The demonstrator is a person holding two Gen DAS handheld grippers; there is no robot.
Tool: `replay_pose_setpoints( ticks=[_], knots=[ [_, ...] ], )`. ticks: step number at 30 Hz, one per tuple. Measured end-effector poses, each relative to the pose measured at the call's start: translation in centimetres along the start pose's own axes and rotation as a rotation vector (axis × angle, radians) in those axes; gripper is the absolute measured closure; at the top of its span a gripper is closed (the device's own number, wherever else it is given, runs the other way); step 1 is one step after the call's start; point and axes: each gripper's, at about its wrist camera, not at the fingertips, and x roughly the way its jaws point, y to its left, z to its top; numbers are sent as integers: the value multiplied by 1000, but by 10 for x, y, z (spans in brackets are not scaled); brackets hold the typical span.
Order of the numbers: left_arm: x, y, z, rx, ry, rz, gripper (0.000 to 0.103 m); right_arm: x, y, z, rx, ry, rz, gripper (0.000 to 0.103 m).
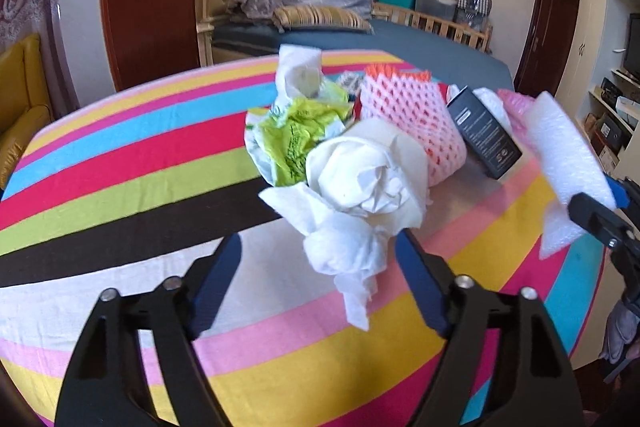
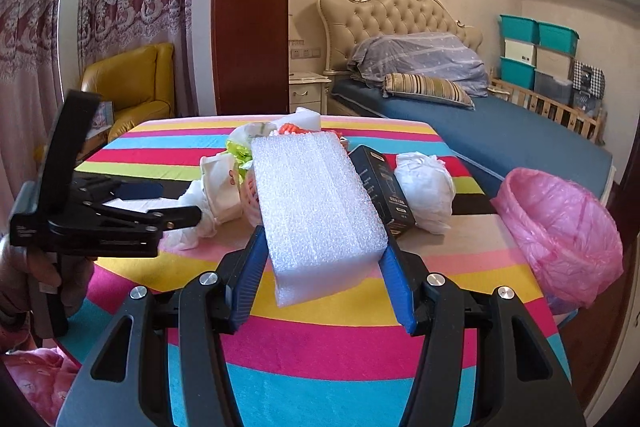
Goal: Collect trash
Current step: 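Grasp the second white foam block with the right gripper, then grasp the white crumpled tissue with the left gripper while the right holds the foam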
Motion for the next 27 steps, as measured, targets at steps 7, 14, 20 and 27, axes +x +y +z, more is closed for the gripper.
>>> replay_pose_setpoints(
  ticks=[7, 14, 20, 27],
  knots=[
    [16, -6, 5, 9, 61, -23, 52, 0, -11, -3, 40, 3, 0, 50],
    [-5, -16, -4, 44, -1, -18, 67, -5, -12, -2, 44, -8, -1, 50],
    [-28, -8, -16, 23, -62, -4, 67, -4, -4, -3, 34, -4, 18, 50],
    [-47, -6, -21, 25, -126, 11, 67, -8, 11, 0, 2, -14, 34, 50]
  ],
)
